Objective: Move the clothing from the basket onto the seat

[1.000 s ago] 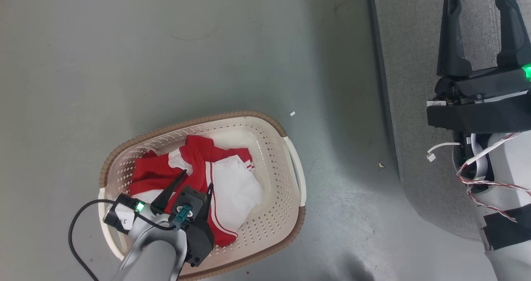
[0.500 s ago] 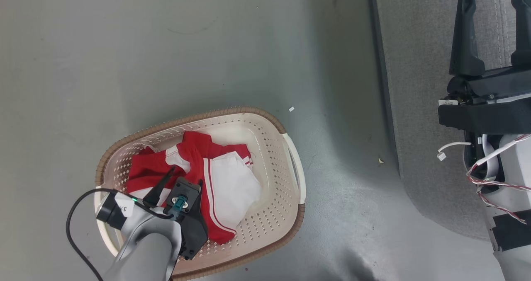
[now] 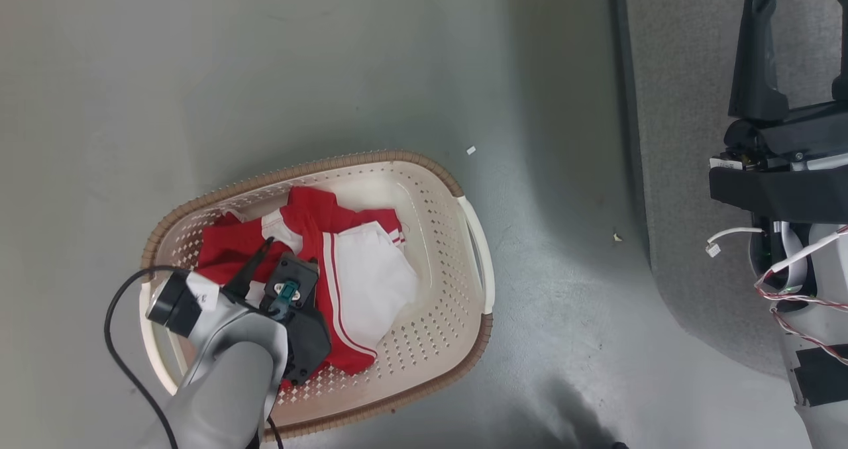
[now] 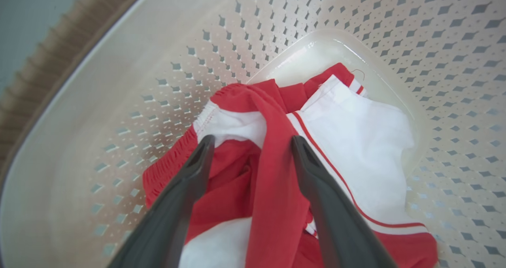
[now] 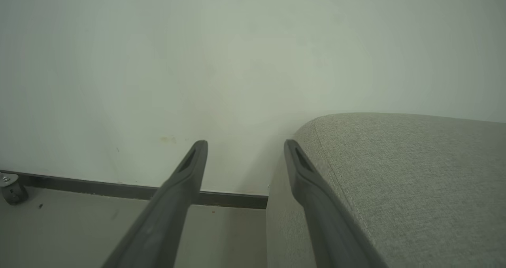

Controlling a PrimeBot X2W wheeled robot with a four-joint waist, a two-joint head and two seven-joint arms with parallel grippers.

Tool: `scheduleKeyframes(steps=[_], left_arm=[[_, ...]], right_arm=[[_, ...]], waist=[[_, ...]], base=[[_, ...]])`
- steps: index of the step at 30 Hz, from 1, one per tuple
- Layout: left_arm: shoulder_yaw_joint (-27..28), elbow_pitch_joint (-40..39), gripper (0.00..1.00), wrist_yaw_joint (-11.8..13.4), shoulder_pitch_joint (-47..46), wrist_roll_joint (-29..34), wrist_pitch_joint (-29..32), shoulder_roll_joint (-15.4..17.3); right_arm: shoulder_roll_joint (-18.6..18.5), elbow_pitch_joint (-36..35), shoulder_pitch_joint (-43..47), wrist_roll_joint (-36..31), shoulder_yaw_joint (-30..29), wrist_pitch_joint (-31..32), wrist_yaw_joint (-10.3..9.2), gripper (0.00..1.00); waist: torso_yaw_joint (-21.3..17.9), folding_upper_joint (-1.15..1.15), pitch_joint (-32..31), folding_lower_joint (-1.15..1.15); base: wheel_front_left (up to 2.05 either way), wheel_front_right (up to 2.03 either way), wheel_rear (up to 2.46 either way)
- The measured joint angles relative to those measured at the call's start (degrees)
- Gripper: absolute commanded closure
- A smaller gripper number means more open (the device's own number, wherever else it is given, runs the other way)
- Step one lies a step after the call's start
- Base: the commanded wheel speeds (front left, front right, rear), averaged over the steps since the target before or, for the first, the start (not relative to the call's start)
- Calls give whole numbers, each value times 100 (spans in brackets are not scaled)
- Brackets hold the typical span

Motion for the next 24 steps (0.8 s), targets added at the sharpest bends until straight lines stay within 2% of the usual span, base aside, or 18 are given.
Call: scheduleKeyframes(steps=[9, 10, 13, 14, 15, 16, 20, 24], left_arm=[[-115, 257, 0, 100, -185, 98, 111, -27], [-119, 300, 4, 107, -222, 98, 140, -31], [-121, 365, 62, 148, -254, 107, 174, -31], [-124, 380, 62, 153, -254, 107, 175, -32], [-127, 392, 76, 154, -255, 107, 180, -32], [-132, 413, 98, 156, -255, 107, 192, -32], [-166, 477, 100, 196, -255, 105, 196, -32], [-263, 196, 100, 196, -235, -64, 115, -33]], right_arm=[[-10, -38, 7, -34, -34, 1, 0, 0], [-10, -36, 8, -36, -35, 1, 0, 0], [-10, -36, 8, -62, -41, 1, -1, 0], [-10, -36, 8, -76, -44, 1, -1, 0], [-10, -35, 8, -91, -45, 0, 0, 0], [-10, -35, 8, -92, -46, 1, 0, 0], [-47, -24, 23, -92, -98, 0, 18, 0], [-77, 53, 69, -92, -149, 0, 18, 0]], waist=[[13, 0, 224, 0], [20, 0, 230, 0], [32, 0, 241, 0], [35, 0, 241, 0], [37, 0, 242, 0], [39, 0, 241, 0], [51, 0, 226, 0], [76, 0, 161, 0]], base=[[0, 0, 0], [0, 0, 0], [0, 0, 0], [0, 0, 0], [0, 0, 0], [0, 0, 0], [0, 0, 0], [0, 0, 0]])
